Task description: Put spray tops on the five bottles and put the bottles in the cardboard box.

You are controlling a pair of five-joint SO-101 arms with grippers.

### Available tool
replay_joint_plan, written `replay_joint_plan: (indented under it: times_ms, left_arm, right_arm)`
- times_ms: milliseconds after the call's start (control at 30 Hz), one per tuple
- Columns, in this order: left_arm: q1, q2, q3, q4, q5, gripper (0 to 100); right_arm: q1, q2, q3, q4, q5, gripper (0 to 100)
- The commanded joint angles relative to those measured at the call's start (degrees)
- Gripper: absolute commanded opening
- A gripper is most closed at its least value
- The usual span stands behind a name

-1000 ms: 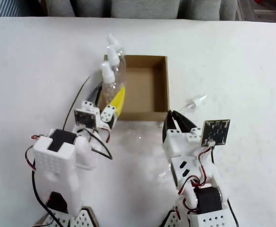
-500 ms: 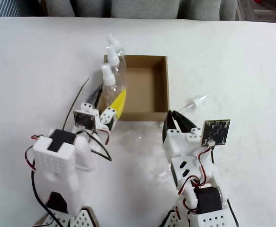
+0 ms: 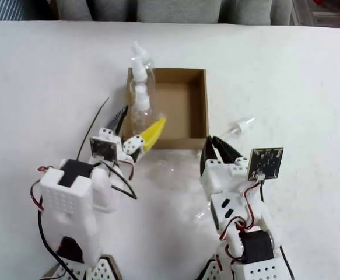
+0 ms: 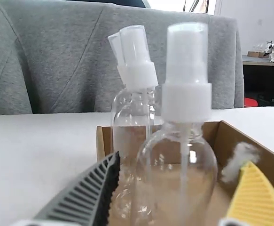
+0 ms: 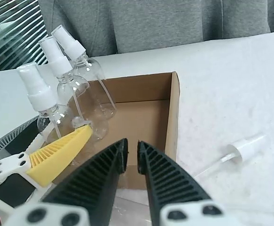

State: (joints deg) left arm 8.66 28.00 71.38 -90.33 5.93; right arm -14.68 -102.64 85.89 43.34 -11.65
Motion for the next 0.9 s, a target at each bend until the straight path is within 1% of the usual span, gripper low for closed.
replay_joint_plan:
  times_ms: [0,200,333,667,733,867]
  left_arm:
    - [-0.48,-0.75,0.53,0.88,0.09,39]
    - [-2.24,-4.88,3.43,1.41,0.53,39]
    - [-1.98,-7.08,6.24,1.41,0.53,39]
    - [-1.71,-19.21,19.43,1.49,0.18,38]
    - [-1.01,-21.76,21.71,3.08,0.18,38]
    - [0.40,-27.38,24.09,10.64,0.18,38]
  right_arm:
    - [0.22,-0.40,-0.53,-0.31,0.62,1.8]
    - [0.22,-0.40,-0.53,-0.31,0.62,1.8]
    - [0.22,-0.40,-0.53,-0.31,0.70,1.8]
    - [0.22,-0.40,-0.09,-0.31,0.70,1.8]
    - [0.22,-0.40,0.18,-1.01,0.70,1.8]
    - [0.66,-0.40,1.76,-2.68,0.70,1.8]
